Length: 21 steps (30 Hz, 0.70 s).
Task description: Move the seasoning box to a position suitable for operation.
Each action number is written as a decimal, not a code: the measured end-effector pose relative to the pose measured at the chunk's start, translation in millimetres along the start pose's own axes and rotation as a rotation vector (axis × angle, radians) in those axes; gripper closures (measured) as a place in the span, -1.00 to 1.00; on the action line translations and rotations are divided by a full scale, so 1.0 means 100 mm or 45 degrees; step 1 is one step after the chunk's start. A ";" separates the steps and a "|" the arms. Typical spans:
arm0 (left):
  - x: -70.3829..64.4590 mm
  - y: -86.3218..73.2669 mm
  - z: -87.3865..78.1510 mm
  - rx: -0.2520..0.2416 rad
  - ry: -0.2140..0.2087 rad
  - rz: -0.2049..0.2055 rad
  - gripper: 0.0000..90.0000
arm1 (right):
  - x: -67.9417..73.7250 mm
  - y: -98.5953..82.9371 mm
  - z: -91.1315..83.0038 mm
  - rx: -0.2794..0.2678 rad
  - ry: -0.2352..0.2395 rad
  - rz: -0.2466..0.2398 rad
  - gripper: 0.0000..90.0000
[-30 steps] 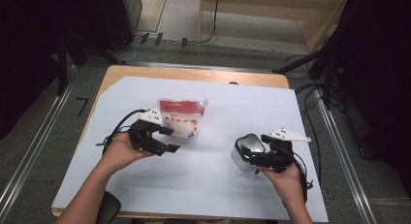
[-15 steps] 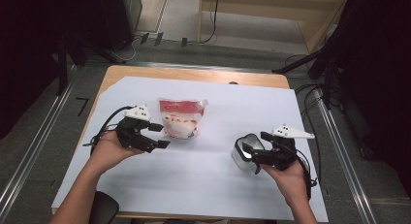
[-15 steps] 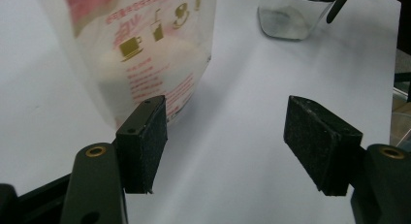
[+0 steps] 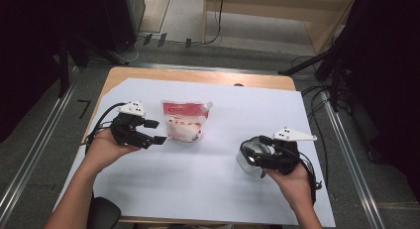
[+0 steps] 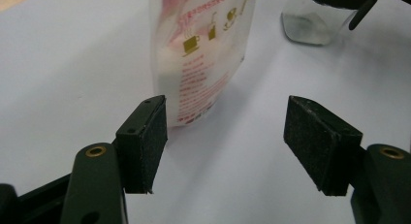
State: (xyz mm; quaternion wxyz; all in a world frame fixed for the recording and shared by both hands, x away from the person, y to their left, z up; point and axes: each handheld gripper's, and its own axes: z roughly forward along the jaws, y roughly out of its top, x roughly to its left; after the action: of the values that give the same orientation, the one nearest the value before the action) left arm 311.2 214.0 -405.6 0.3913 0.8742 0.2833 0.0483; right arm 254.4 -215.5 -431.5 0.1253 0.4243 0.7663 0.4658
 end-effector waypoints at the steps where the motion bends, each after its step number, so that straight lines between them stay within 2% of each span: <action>1: 0.02 0.01 0.00 0.001 0.005 0.000 -0.26 | 0.01 0.00 0.00 0.000 -0.008 -0.009 -0.34; 7: 0.03 0.05 0.02 -0.002 0.007 0.017 -0.26 | 0.02 0.00 -0.01 0.001 -0.007 -0.014 -0.34; 10: 0.07 0.09 0.04 -0.003 0.009 0.016 -0.28 | 0.03 0.00 -0.01 0.004 -0.006 -0.016 -0.33; 14: 0.05 0.09 0.04 0.004 0.010 0.027 -0.29 | 0.03 -0.02 -0.06 0.015 -0.039 -0.040 -0.30; 16: 0.03 0.09 0.04 0.002 0.009 0.028 -0.29 | 0.04 -0.04 -0.11 0.010 -0.050 -0.046 -0.06; 18: 0.03 0.09 0.04 -0.002 0.010 0.028 -0.29 | 0.04 -0.06 -0.16 -0.004 -0.034 -0.046 0.24; 21: 0.03 0.09 0.03 -0.009 0.012 0.029 -0.29 | 0.09 -0.10 -0.18 0.008 -0.008 -0.058 0.47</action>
State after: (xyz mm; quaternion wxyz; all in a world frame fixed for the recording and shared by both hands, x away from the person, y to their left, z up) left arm 318.3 208.9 -401.6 0.3926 0.8758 0.2748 0.0578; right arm 233.1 -221.7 -428.6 0.1368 0.4085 0.7769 0.4591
